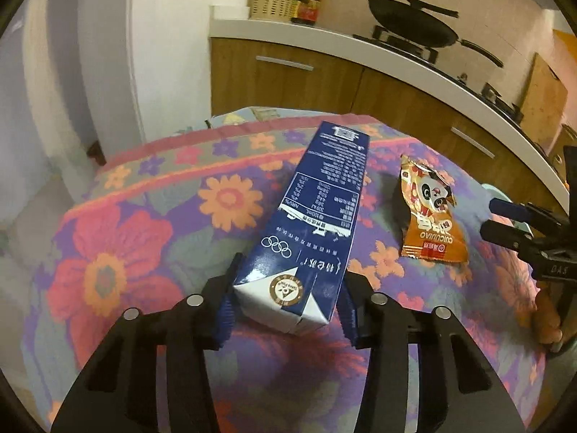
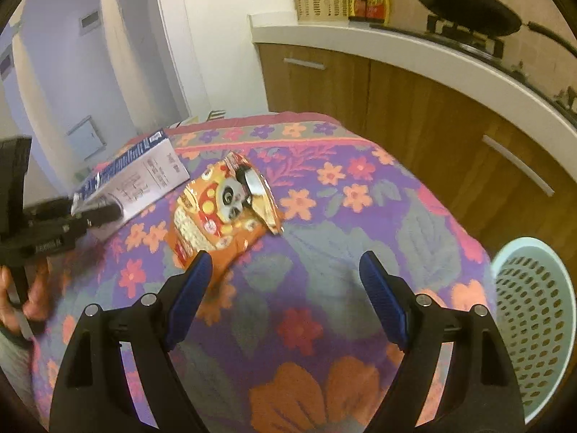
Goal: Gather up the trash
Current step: 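Grasp the milk carton with the left tool while the right tool grasps the orange snack bag, then carry both items over the blue basket and open both tools to drop them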
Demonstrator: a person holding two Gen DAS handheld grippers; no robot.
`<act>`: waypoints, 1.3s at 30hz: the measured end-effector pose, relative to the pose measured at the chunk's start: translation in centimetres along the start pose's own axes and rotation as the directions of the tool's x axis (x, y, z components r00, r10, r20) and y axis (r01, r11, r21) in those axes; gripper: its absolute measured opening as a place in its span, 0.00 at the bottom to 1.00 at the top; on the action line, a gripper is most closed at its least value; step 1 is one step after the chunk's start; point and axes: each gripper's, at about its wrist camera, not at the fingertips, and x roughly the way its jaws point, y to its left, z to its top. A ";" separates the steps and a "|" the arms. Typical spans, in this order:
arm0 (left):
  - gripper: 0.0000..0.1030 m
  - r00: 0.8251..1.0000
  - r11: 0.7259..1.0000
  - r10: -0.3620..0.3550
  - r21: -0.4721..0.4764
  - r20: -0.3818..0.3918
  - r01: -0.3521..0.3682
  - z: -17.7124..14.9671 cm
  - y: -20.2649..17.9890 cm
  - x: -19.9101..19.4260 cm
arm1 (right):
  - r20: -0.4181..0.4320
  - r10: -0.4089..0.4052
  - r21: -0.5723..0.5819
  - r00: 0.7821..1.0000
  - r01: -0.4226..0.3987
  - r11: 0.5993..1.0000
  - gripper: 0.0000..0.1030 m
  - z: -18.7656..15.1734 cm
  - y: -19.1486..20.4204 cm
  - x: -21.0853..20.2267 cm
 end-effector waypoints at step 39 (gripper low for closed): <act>0.35 0.979 0.985 -0.170 0.009 0.112 0.170 0.0 -17.4 -2.8 | 0.170 -0.090 0.108 0.981 0.072 0.992 0.21 -4.1 -9.6 -9.8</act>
